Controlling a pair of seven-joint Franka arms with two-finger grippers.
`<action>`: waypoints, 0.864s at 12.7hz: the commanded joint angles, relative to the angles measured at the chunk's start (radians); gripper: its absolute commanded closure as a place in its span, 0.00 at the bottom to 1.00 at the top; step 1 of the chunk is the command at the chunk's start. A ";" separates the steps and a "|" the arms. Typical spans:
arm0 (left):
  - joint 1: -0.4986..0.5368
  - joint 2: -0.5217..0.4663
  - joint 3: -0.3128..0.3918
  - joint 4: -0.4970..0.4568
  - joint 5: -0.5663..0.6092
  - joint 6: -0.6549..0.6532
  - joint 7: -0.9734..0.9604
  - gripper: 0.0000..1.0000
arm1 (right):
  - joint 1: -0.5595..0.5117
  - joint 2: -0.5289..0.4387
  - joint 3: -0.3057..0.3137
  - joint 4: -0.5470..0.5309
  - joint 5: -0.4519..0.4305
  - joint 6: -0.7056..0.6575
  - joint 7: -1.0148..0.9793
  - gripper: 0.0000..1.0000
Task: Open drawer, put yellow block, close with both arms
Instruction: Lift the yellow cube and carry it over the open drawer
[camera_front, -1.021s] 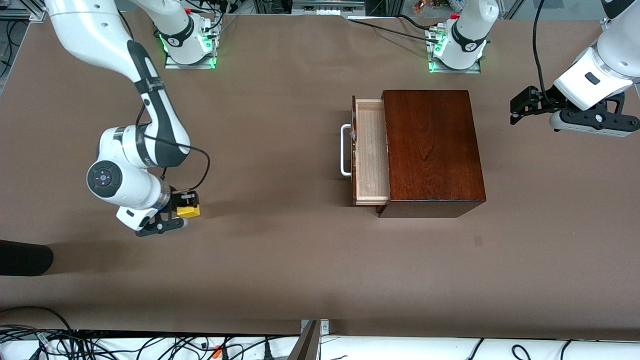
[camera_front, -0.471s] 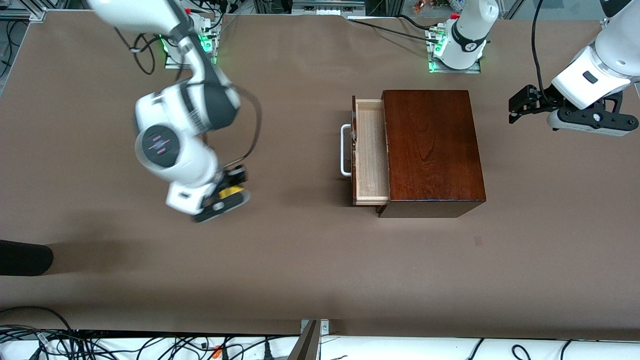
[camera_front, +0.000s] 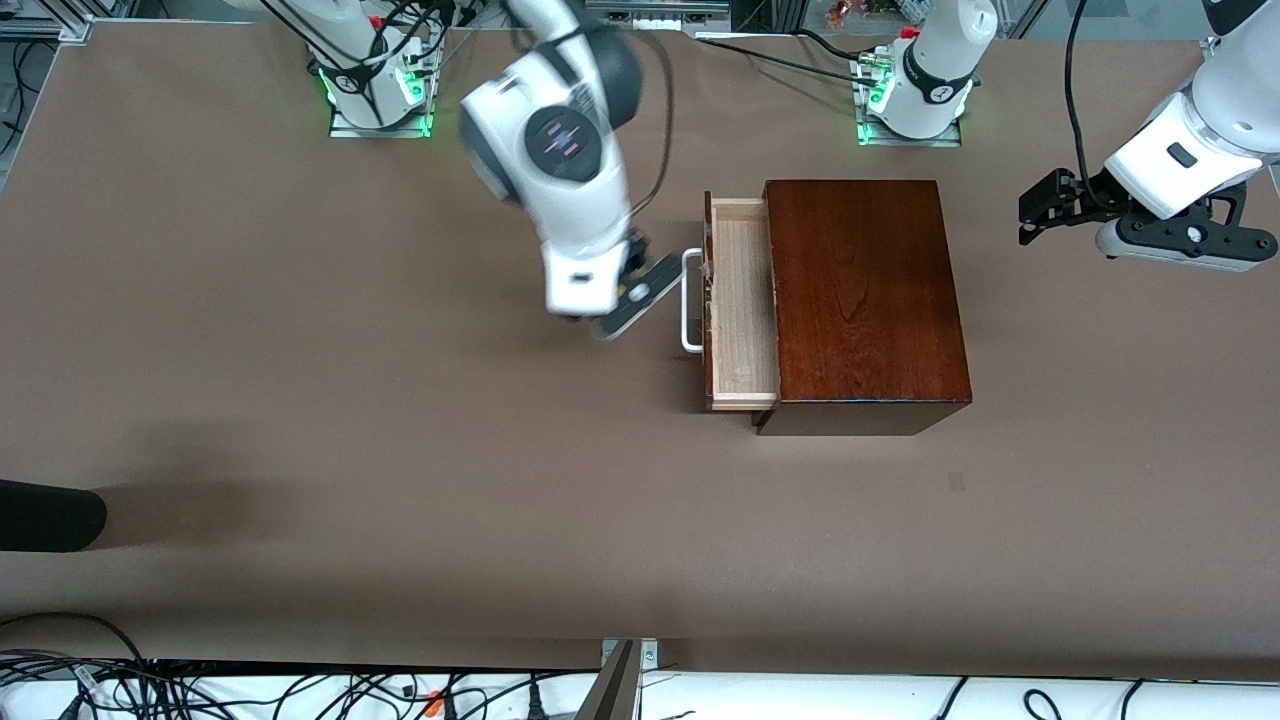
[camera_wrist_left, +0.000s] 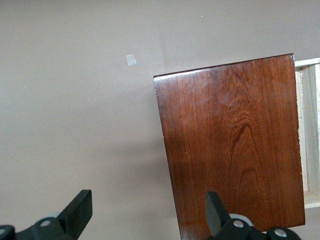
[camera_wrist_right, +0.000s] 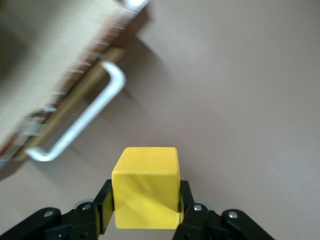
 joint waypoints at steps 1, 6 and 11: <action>0.005 0.012 -0.003 0.034 -0.006 -0.026 -0.001 0.00 | 0.097 0.049 -0.017 0.113 -0.042 -0.012 -0.010 0.70; -0.001 0.012 -0.006 0.036 -0.006 -0.026 -0.003 0.00 | 0.209 0.141 -0.019 0.208 -0.122 0.059 -0.076 0.70; -0.003 0.012 -0.007 0.036 -0.006 -0.026 -0.003 0.00 | 0.244 0.190 -0.017 0.237 -0.155 0.099 -0.177 0.70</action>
